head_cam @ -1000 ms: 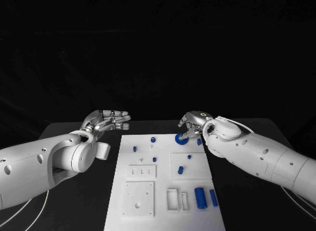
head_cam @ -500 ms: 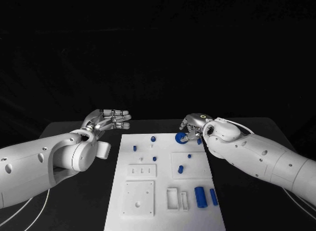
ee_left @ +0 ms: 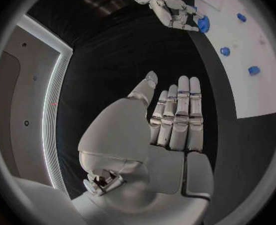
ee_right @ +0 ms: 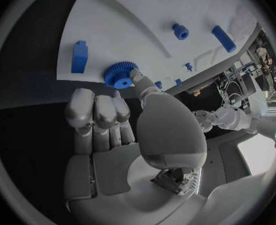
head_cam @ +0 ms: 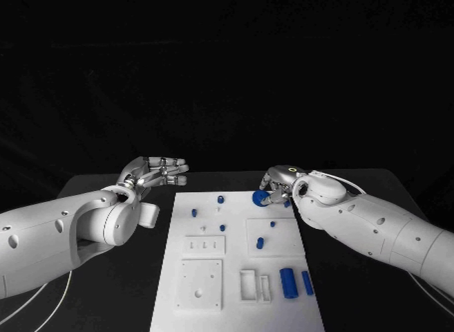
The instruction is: Assemble the parts on the task board
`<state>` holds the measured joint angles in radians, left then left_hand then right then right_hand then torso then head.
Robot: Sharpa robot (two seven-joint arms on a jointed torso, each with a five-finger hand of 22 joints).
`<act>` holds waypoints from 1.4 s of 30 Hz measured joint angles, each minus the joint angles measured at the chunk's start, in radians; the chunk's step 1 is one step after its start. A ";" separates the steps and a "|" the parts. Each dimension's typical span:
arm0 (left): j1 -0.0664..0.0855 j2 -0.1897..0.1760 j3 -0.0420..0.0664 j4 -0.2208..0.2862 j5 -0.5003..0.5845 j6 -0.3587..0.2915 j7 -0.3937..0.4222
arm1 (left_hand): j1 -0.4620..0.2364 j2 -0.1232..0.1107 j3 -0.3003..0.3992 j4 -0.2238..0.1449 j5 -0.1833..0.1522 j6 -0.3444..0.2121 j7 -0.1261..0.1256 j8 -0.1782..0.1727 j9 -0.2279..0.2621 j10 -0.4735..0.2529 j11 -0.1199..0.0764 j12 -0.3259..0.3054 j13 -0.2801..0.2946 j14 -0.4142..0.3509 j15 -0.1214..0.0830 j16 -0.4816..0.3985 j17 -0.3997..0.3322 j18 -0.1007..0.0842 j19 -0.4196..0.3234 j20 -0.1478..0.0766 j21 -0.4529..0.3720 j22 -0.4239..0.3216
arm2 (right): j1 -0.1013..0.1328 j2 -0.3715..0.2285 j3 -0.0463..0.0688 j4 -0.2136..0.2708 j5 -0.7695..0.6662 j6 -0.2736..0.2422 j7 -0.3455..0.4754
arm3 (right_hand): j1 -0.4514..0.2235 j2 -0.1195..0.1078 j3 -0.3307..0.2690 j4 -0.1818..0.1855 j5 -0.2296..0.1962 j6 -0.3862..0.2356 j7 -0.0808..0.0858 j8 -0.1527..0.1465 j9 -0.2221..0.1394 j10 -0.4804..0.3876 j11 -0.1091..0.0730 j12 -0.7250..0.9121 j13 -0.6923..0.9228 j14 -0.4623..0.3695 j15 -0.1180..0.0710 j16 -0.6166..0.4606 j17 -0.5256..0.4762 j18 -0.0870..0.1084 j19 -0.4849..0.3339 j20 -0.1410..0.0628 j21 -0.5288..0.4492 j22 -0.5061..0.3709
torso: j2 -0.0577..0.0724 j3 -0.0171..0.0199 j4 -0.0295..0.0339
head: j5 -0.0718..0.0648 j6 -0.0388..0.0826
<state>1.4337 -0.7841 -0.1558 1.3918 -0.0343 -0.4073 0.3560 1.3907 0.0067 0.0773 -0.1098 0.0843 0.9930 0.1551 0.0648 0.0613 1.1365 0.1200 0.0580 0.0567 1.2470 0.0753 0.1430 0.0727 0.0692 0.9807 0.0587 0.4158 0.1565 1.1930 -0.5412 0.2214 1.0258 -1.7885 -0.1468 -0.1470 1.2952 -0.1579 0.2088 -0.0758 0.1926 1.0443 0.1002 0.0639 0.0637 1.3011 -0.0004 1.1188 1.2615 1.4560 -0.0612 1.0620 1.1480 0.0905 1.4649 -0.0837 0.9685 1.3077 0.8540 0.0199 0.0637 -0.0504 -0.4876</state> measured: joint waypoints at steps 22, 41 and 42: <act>0.000 0.001 0.000 -0.003 0.000 0.009 -0.006 | 0.000 0.000 0.000 0.000 0.000 0.000 0.000 0.000 0.000 0.000 0.000 0.000 0.000 0.000 0.000 0.000 0.000 0.000 0.000 0.000 0.000 0.000 | 0.001 0.021 -0.014 -0.030 0.014 0.003 0.005 | -0.036 0.004 0.093 -0.019 -0.029 0.000 0.000 -0.006 -0.003 0.000 0.000 0.000 -0.001 0.000 0.000 0.000 0.000 0.000 0.000 0.000 0.006 0.000 | 0.001 0.0007 0.0023 | 0.002 -0.008; 0.000 0.000 -0.001 -0.003 0.000 0.012 -0.010 | 0.000 0.000 0.000 0.000 0.000 0.000 0.000 0.000 0.000 0.000 0.000 0.000 0.000 0.000 0.000 0.000 0.000 0.000 0.000 0.000 0.000 0.000 | -0.005 0.024 -0.033 -0.010 -0.007 -0.025 -0.004 | -0.118 -0.019 0.213 -0.100 0.404 0.031 -0.006 -0.005 -0.005 0.013 -0.005 0.023 0.012 0.003 -0.003 0.020 0.013 -0.013 0.000 0.000 0.055 0.000 | -0.001 -0.0015 -0.0006 | 0.008 -0.012; 0.000 0.000 -0.001 -0.003 0.000 0.012 -0.010 | 0.000 0.000 0.000 0.000 0.000 0.000 0.000 0.000 0.000 0.000 0.000 0.000 0.000 0.000 0.000 0.000 0.000 0.000 0.000 0.000 0.000 0.000 | -0.006 0.024 -0.033 -0.006 -0.010 -0.026 -0.007 | -0.122 -0.016 0.225 -0.105 0.405 0.035 -0.009 -0.006 -0.005 0.018 -0.007 0.027 0.014 0.004 -0.003 0.020 0.013 -0.013 0.000 0.000 0.056 0.000 | -0.001 -0.0016 -0.0005 | 0.008 -0.012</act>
<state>1.4334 -0.7838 -0.1563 1.3888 -0.0343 -0.3951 0.3456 1.3907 0.0067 0.0773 -0.1098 0.0843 0.9930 0.1552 0.0648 0.0612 1.1365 0.1200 0.0580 0.0567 1.2470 0.0753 0.1430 0.0727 0.0693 0.9808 0.0587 0.4158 0.1562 1.1872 -0.5177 0.1880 1.0196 -1.7983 -0.1732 -0.1537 1.1733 -0.1736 0.4338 -0.1807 0.5977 1.0788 0.0916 0.0578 0.0589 1.3190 -0.0072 1.1455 1.2754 1.4596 -0.0643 1.0815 1.1609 0.0773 1.4649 -0.0839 1.0243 1.3074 0.8533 0.0183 0.0632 -0.0424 -0.4993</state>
